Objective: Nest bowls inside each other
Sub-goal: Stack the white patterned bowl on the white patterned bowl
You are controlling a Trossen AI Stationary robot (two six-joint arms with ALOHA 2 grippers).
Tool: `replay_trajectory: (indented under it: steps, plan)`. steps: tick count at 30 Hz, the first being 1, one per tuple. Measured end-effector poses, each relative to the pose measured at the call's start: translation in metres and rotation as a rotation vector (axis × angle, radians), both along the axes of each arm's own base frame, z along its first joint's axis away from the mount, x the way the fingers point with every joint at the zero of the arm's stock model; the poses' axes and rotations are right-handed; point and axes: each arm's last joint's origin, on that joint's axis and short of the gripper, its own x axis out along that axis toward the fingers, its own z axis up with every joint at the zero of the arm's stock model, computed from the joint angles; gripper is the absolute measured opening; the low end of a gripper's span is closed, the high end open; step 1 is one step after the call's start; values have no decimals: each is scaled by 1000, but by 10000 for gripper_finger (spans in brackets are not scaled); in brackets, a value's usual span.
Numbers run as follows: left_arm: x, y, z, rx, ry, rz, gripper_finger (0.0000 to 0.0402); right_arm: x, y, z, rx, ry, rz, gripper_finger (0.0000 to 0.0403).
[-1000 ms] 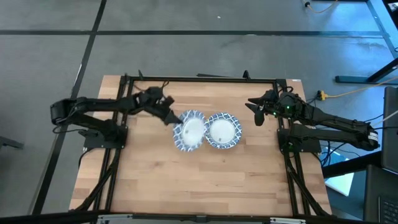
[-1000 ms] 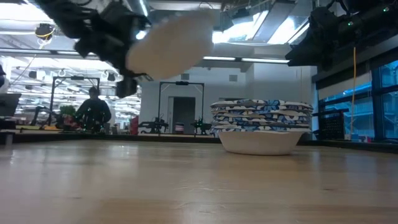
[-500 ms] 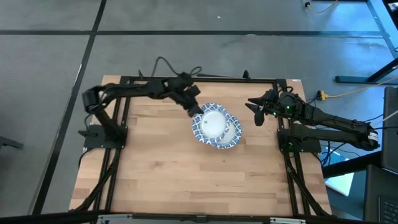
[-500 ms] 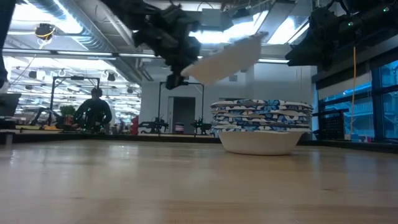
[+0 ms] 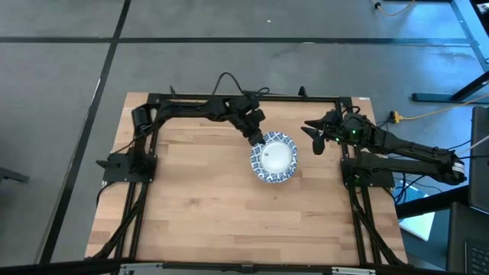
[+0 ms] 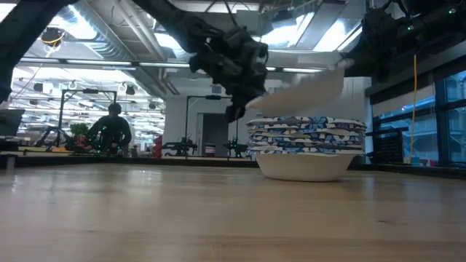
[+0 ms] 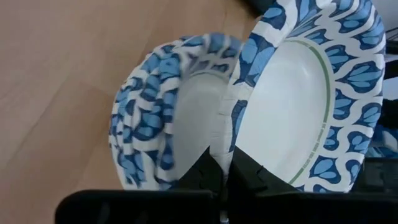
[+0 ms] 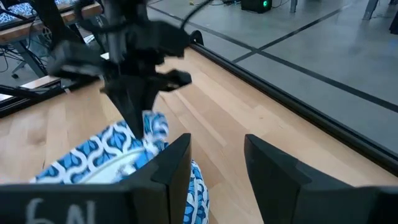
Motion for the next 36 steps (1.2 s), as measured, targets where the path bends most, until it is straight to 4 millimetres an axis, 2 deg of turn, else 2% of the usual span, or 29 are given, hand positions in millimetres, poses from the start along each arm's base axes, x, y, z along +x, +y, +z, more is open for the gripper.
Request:
replay_trajectory:
  steps: [7, 13, 22, 32, 36]
  plan:
    - [6, 2, -27, -19, 68, 5, 0, 0, 0, 0, 15, -8, -6, 150]
    - [5, 7, -29, 3, 78, 36, 9, 0, 0, 0, 19, -10, -7, 150]
    - [6, 8, -29, 58, 73, 38, 53, 0, 0, 0, 19, -10, -7, 150]
    - [13, 8, -21, 39, -59, -35, 145, 0, 0, 0, 19, -10, -7, 150]
    - [13, 12, -19, 40, -81, -32, 164, 0, 0, 0, 19, -10, -7, 150]
